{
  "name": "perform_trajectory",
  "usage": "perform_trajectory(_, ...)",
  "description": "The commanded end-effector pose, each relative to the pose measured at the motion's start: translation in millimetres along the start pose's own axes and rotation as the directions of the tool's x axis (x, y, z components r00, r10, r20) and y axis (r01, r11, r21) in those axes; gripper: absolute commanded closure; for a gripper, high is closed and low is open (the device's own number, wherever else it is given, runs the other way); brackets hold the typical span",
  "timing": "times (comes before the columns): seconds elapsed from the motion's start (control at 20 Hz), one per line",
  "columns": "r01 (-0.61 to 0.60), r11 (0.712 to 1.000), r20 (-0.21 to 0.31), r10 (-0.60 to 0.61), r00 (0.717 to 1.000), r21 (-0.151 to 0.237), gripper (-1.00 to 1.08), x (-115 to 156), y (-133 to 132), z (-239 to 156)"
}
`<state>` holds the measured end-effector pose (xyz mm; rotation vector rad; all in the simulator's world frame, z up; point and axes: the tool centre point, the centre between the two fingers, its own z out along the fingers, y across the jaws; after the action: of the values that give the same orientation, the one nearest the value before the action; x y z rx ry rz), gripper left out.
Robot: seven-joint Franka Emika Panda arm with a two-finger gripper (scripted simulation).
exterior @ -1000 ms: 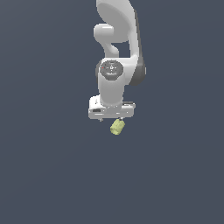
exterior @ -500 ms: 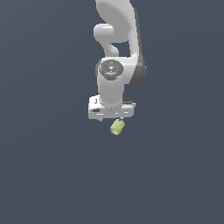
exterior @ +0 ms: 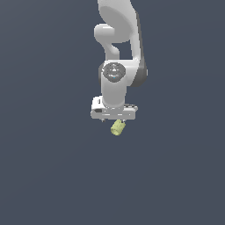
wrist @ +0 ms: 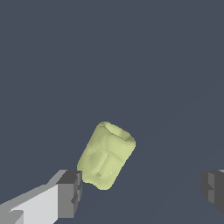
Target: Pick up the object and move it to a goal position.
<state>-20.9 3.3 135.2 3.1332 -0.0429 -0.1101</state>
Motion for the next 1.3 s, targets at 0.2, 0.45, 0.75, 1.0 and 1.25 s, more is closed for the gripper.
perform_trajectory(0.2, -0.138, 0.99, -0.019, 0.138, 0.99, 0.007, -0.92, -5.2, -9.7, 15.1)
perform_trajectory(0.45, -0.262, 0.965, -0.035, 0.262, 0.964, 0.016, -0.92, -10.5, -17.5, 28.1)
perform_trajectory(0.75, -0.375, 0.927, -0.049, 0.376, 0.925, 0.028, -0.92, -16.2, -24.1, 39.8)
perform_trajectory(1.0, -0.433, 0.901, -0.056, 0.434, 0.899, 0.035, -0.92, -19.3, -27.2, 45.7)
perform_trajectory(1.25, -0.46, 0.887, -0.059, 0.461, 0.885, 0.038, -0.92, -20.9, -28.6, 48.5)
